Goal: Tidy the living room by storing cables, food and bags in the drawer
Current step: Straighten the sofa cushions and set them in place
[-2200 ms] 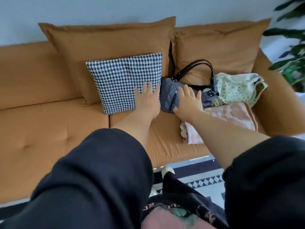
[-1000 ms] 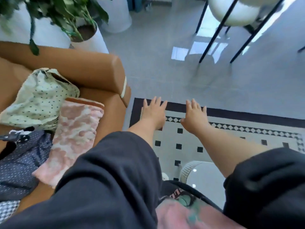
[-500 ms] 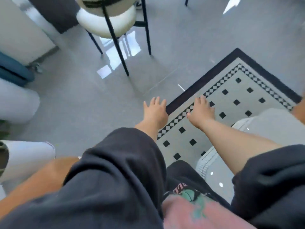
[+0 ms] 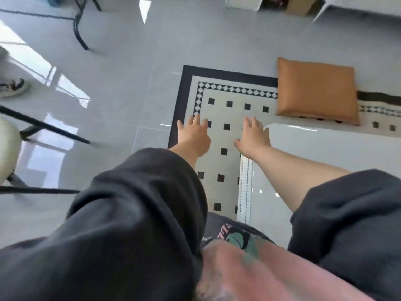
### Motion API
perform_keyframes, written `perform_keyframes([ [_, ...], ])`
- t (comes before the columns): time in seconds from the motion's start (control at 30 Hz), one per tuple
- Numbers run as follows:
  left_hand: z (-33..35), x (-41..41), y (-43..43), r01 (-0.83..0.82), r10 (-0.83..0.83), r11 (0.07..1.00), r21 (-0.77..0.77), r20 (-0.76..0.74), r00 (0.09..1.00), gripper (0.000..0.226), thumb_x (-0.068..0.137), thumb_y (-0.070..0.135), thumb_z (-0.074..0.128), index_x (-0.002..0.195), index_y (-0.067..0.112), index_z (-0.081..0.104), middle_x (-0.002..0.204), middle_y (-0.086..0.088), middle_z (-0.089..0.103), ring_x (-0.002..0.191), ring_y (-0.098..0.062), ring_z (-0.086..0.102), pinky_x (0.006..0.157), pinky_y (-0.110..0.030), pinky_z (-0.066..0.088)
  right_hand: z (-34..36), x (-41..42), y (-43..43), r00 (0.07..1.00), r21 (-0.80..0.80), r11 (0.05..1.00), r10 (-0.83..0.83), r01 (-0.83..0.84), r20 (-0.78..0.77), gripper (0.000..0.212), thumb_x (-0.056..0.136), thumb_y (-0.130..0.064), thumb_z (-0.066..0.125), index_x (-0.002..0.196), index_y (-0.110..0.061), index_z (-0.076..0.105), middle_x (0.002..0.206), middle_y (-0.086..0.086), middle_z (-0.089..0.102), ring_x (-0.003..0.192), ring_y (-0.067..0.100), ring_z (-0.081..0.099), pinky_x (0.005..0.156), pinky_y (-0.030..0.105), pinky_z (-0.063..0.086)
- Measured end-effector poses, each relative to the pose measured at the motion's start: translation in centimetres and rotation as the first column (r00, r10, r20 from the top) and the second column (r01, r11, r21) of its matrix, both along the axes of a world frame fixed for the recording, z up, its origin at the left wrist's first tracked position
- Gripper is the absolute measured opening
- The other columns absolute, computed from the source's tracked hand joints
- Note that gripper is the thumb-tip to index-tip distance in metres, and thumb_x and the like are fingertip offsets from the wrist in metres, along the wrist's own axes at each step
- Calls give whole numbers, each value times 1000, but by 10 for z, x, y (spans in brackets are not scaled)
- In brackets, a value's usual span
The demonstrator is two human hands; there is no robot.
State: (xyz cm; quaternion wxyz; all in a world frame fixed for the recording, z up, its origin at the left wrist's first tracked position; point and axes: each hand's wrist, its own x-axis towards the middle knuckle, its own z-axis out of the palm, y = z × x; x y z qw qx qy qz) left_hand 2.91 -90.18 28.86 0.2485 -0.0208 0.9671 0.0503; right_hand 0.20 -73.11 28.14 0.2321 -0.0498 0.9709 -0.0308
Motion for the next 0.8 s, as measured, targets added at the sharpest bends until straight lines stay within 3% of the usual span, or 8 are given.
perform_keyframes([
  [0.2, 18, -143, 30, 316, -317, 948, -30, -63, 946, 62, 98, 20, 38, 152, 18, 8, 160, -8, 2, 147, -26, -2, 117, -54, 3, 14, -97, 32, 984, 5, 984, -176, 176, -35, 71, 89, -31, 52, 146, -9, 16, 154, 12, 15, 139, 28, 21, 110, 48, 22],
  [0.4, 23, -344, 78, 611, -617, 787, -86, -148, 773, 59, 97, 22, 41, 150, 17, 17, 158, -9, 10, 146, -25, 5, 116, -54, 6, 8, -234, 72, 871, -15, 875, -483, 484, -95, 64, 87, -28, 54, 141, -10, 23, 149, 10, 23, 132, 30, 32, 107, 49, 28],
  [0.57, 35, -472, 108, 778, -783, 620, -101, -148, 605, 60, 96, 22, 42, 150, 17, 16, 158, -9, 9, 146, -25, 3, 117, -54, 5, 14, -326, 82, 740, -31, 749, -660, 662, -127, 67, 90, -31, 55, 142, -9, 21, 147, 12, 25, 132, 31, 33, 106, 50, 26],
  [0.8, 51, -608, 167, 865, -865, 491, -100, -177, 470, 59, 95, 18, 42, 149, 16, 20, 157, -8, 12, 146, -25, 6, 117, -51, 8, 29, -422, 108, 579, 2, 586, -800, 810, -158, 66, 90, -31, 53, 142, -7, 21, 148, 14, 25, 132, 29, 32, 104, 46, 28],
])
